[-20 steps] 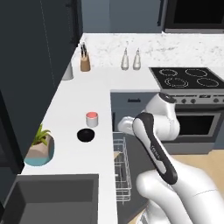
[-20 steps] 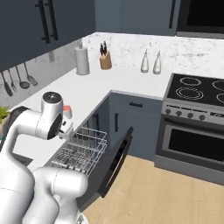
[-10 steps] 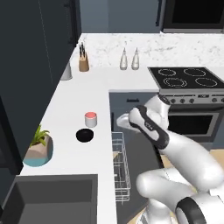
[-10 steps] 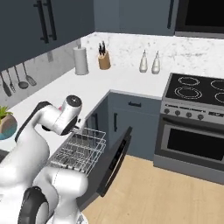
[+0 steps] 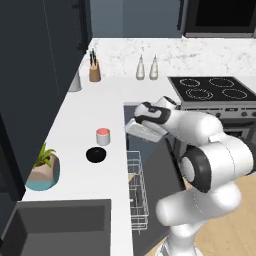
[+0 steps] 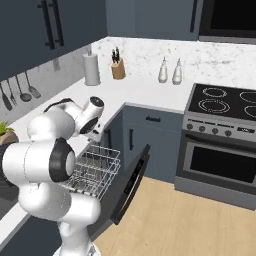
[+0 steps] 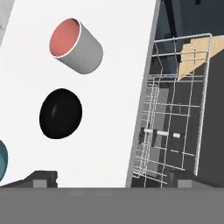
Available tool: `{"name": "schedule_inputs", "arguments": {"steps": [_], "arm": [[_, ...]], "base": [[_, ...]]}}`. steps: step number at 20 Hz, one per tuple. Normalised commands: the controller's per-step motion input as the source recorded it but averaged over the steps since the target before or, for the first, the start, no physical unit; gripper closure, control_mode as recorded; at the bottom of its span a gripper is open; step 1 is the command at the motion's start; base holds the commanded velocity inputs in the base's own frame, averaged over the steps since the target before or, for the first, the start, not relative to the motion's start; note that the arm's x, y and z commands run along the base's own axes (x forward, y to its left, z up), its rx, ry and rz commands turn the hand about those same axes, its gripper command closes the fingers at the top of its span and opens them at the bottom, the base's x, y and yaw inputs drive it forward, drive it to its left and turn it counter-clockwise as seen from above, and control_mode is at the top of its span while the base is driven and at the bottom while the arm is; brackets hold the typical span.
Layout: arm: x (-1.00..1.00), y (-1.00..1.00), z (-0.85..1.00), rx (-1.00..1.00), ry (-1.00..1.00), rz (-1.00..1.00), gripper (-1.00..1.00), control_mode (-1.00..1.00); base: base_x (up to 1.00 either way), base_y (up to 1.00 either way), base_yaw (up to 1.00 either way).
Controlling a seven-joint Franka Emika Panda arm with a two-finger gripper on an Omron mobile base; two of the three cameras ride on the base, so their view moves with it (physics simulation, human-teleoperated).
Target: Pick up the cup and bowl from the counter, place them in the dishwasher, and close the dishwasher door.
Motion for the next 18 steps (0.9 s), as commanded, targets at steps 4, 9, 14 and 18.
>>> {"name": "schedule_inputs", "arguments": {"steps": [4,9,14,18], "arm": [[0.86,0.56,0.00,0.00,0.10,-0.04,-1.00,-1.00],[0.57,0.77,-0.14,0.00,0.01,-0.07,-1.00,-1.00],[0.61,0.42,-0.30,0.00,0.02,-0.04,-1.00,-1.00],[0.60,0.28,-0.30,0.00,0.00,-0.07,-1.00,-1.00]], "base": [[0.00,0.00,0.00],[0.00,0.00,0.00],[0.00,0.00,0.00],[0.00,0.00,0.00]]}}
